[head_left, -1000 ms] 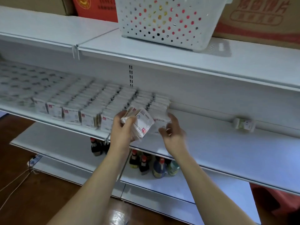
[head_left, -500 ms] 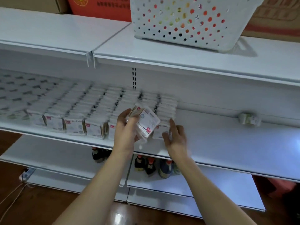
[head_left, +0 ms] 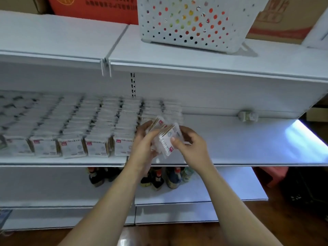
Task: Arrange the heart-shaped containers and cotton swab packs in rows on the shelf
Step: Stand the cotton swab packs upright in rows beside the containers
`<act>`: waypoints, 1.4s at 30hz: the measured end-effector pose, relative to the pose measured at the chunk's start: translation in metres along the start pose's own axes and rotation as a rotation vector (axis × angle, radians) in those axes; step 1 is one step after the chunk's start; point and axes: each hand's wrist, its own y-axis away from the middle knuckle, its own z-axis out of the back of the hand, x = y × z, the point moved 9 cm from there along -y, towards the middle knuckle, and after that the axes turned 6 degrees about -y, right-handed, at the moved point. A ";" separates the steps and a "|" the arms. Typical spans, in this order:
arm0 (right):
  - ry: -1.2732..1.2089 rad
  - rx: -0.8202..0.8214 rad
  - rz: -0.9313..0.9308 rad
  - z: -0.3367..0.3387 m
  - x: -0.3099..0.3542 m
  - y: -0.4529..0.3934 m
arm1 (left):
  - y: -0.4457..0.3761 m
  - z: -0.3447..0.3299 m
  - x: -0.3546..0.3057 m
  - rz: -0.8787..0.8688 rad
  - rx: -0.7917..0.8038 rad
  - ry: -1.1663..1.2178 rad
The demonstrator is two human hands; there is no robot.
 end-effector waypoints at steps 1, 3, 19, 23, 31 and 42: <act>-0.048 -0.044 -0.006 0.007 0.001 0.001 | -0.001 0.000 0.001 0.015 -0.008 0.009; -0.146 -0.087 -0.022 0.018 -0.001 0.002 | -0.003 -0.001 0.001 0.014 -0.028 0.019; -0.104 -0.044 -0.172 0.032 -0.050 -0.019 | -0.010 0.040 -0.024 -0.115 -0.356 -0.052; 0.174 -0.059 -0.151 0.013 -0.069 -0.017 | -0.005 0.042 -0.024 -0.116 -0.388 -0.184; 0.267 -0.137 -0.098 0.002 -0.076 -0.014 | 0.004 0.035 -0.031 -0.129 -0.326 -0.411; 0.236 -0.242 0.039 0.024 -0.032 -0.014 | -0.005 0.032 -0.032 -0.194 -0.304 -0.586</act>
